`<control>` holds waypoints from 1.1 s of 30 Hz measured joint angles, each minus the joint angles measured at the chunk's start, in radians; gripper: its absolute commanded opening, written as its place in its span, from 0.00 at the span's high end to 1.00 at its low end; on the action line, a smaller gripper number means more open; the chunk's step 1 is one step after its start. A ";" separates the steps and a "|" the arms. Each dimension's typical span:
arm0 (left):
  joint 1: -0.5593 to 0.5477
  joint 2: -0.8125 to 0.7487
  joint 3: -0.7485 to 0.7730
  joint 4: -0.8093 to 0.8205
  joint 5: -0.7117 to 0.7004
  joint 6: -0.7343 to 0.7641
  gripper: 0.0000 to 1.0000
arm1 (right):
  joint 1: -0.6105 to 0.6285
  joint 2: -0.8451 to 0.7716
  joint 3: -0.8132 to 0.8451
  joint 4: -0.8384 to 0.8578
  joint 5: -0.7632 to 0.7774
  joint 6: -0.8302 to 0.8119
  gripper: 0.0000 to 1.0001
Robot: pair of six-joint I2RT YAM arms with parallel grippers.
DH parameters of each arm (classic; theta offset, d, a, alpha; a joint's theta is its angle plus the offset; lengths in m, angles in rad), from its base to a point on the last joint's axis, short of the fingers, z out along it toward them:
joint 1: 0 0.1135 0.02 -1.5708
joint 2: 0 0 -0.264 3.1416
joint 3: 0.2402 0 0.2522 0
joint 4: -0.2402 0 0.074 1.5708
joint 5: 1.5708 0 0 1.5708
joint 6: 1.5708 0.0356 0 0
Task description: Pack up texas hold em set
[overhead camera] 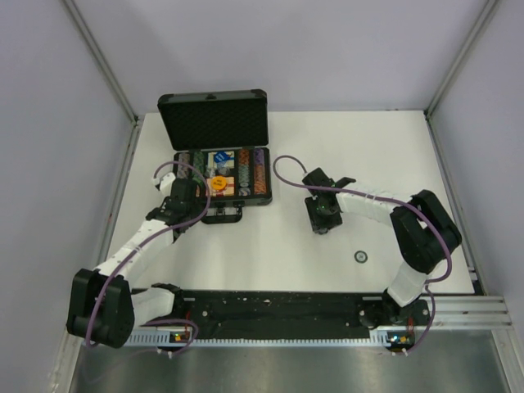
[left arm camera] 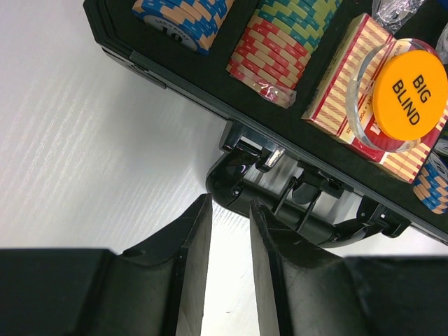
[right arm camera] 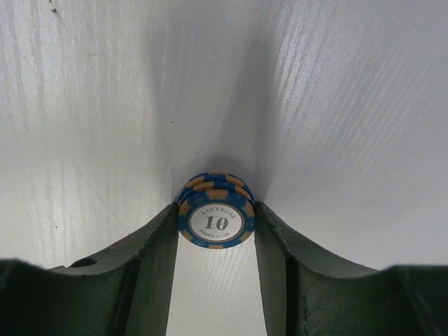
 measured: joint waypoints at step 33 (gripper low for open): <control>-0.008 -0.003 -0.028 0.184 0.340 0.085 0.01 | 0.000 -0.095 0.010 -0.019 0.048 0.119 0.95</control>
